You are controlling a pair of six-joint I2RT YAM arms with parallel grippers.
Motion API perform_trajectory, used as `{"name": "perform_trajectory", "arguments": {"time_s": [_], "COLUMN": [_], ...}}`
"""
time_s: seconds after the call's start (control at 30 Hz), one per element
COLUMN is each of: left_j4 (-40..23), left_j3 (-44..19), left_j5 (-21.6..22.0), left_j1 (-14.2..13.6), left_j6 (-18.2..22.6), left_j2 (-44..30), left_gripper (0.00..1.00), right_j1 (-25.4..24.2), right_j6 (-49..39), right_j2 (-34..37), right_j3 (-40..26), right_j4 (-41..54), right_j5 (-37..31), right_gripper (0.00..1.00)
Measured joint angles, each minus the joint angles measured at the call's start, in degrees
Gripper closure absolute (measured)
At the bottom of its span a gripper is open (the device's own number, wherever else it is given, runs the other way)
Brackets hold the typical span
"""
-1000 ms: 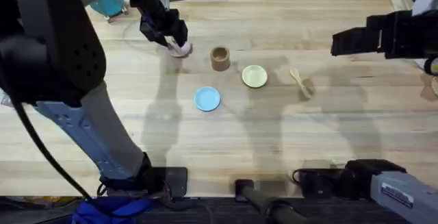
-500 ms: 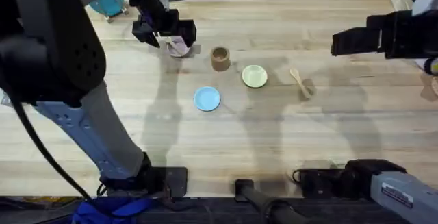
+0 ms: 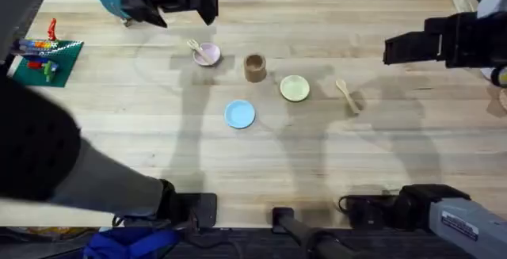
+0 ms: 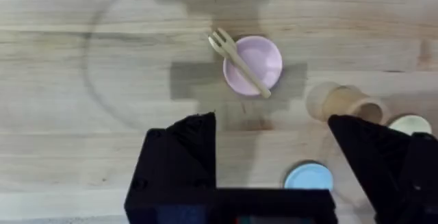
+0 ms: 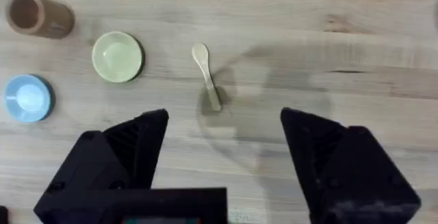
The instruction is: Pick up a utensil and set it on the pink plate, then put the other utensil in the container.
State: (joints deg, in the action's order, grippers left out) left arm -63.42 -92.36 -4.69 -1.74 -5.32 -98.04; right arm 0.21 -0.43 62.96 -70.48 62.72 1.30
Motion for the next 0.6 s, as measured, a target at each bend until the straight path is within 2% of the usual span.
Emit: {"name": "perform_trajectory", "arguments": {"time_s": [0.17, 0.37, 0.4, 0.6], "left_j4": [-0.5, -0.5, -0.5, -0.7], "left_j3": [3.3, 15.7, 24.6, 33.5], "left_j5": [1.4, 5.0, 6.9, 8.0], "left_j1": [-1.4, -5.8, -7.4, -7.3], "left_j6": [-2.5, -7.6, -12.8, -20.7], "left_j2": [7.0, 19.5, 29.2, 41.5], "left_gripper": [0.006, 0.005, 0.005, 0.006], "right_j1": [0.0, 0.0, 0.0, 0.0], "right_j6": [0.0, 0.0, 0.0, 0.0], "right_j2": [0.0, 0.0, 0.0, 0.0], "right_j3": [0.0, 0.0, 0.0, 0.0], "right_j4": [0.0, 0.0, 0.0, 0.0], "right_j5": [0.0, 0.0, 0.0, 0.0], "right_gripper": [0.003, 0.004, 0.004, 0.003]}}
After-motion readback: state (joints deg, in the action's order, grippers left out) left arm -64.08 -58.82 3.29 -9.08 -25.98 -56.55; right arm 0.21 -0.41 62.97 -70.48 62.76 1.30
